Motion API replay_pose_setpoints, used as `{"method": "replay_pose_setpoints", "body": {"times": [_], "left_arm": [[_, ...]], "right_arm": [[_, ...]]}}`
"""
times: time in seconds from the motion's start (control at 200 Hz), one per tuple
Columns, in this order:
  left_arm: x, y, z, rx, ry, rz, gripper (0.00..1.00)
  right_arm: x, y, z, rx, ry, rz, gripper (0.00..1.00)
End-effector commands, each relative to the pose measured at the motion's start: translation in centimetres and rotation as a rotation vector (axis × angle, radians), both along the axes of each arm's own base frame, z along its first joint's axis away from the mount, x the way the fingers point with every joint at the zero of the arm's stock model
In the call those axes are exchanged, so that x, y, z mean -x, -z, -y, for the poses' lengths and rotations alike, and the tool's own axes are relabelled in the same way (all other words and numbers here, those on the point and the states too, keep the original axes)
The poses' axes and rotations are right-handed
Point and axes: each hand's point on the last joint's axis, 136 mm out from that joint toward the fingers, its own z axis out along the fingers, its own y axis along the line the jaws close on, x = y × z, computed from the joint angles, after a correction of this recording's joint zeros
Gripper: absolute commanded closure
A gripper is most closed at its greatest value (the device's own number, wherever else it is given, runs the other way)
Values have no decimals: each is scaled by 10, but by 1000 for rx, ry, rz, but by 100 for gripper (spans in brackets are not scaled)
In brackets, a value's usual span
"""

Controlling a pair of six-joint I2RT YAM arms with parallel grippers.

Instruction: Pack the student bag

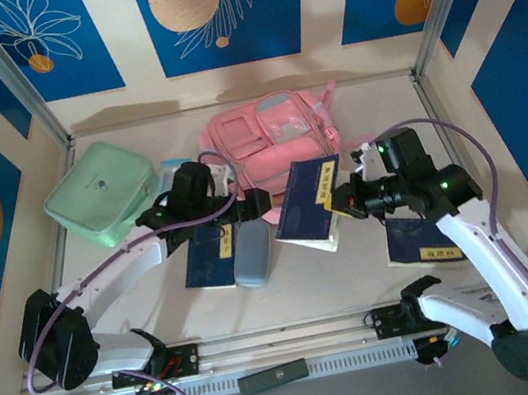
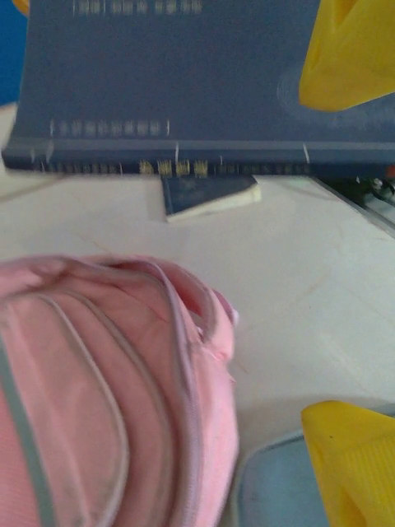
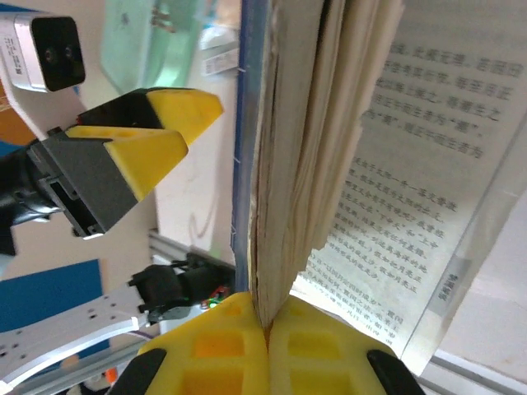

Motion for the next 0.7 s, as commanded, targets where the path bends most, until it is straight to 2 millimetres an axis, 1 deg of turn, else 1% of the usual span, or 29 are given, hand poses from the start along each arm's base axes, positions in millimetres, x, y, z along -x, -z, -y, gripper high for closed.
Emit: {"method": "replay_pose_setpoints", "body": {"times": [0.0,0.07,0.175,0.23,0.3,0.34,0.41,0.51,0.595,0.655,0.695], "left_arm": [[3,-32,19,151,99,68,9],[1,-33,26,185,113,58,9],[-3,-34,33,213,120,38,14],[-3,-38,35,224,132,38,18],[-1,-47,38,262,152,42,25],[0,-55,40,296,160,47,32],[0,-60,41,317,159,49,45],[-5,-59,38,298,131,58,63],[-8,-60,39,289,121,60,77],[-10,-63,39,295,110,58,86],[-12,-65,40,298,100,58,92]], "right_arm": [[-12,-42,-25,-162,-131,131,100],[-20,-47,-30,-189,-149,148,100],[-26,-50,-38,-229,-191,163,100],[-29,-46,-37,-222,-188,157,100],[-34,-36,-33,-211,-170,134,100],[-35,-31,-32,-217,-168,123,100],[-37,-22,-30,-202,-162,106,100],[-39,-9,-23,-171,-137,83,100],[-39,-4,-20,-180,-126,76,100],[-39,1,-18,-178,-124,64,96],[-38,4,-16,-169,-121,55,91]]}}
